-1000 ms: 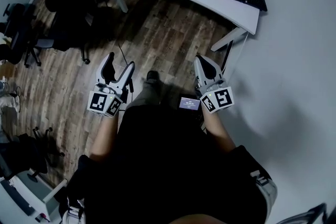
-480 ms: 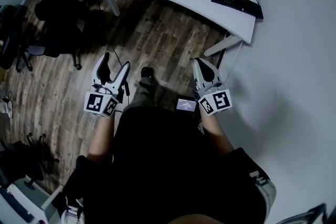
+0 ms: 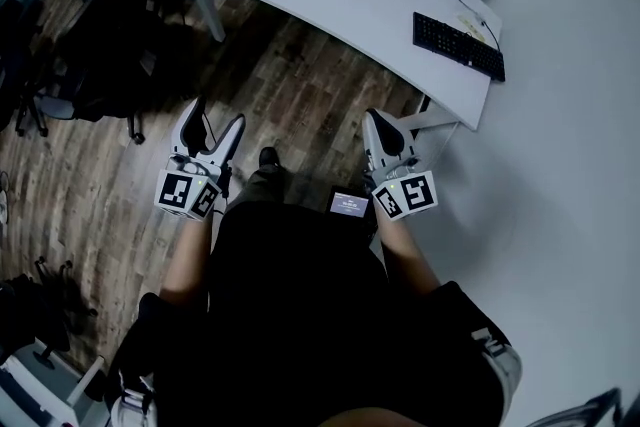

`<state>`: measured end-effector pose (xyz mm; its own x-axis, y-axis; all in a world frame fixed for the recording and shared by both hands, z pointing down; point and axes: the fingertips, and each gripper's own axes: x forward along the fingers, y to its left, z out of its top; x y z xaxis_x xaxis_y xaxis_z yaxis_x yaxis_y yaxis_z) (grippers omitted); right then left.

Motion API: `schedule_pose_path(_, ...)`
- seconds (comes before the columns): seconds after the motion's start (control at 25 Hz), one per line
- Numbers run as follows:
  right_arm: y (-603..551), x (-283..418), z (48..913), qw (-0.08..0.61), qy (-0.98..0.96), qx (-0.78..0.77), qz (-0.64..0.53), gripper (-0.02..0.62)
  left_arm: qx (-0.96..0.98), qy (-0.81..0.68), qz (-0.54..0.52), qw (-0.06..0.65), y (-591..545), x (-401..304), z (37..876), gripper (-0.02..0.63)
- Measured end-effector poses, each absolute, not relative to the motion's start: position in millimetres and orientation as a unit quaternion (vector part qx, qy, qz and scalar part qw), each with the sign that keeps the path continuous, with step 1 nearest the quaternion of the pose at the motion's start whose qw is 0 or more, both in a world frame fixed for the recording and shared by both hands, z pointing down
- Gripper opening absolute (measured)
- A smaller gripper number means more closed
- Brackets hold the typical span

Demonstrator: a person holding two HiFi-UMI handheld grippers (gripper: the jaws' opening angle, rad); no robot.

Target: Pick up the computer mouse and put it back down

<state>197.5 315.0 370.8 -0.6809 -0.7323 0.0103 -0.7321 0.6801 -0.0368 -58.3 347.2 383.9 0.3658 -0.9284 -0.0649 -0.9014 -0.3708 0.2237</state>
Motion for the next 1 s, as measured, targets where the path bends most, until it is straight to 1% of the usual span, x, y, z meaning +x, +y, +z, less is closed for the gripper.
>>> schedule_pose_path(0.24, 232.7, 167.1, 349.8, -0.003, 0.915, -0.402, -0.001, 0.003, 0.824, -0.552, -0.100, 0.079, 262.6, -95.4, 376.2, 0.331)
schedule_pose_path(0.44, 171.9, 150.6, 341.2, 0.002, 0.910, -0.414, 0.007, 0.003, 0.832, -0.540, -0.103, 0.075, 193.8, -111.1, 373.8, 0.330)
schedule_pose_path(0.64, 142.1, 137.4, 344.9, 0.000, 0.908, -0.420, 0.002, 0.003, 0.835, -0.535, -0.105, 0.076, 150.8, -124.2, 377.4, 0.330)
schedule_pose_path(1.0, 110.6, 138.3, 359.1, -0.017, 0.903, -0.428, -0.009, 0.003, 0.833, -0.535, -0.104, 0.093, 109.9, -133.4, 389.7, 0.330)
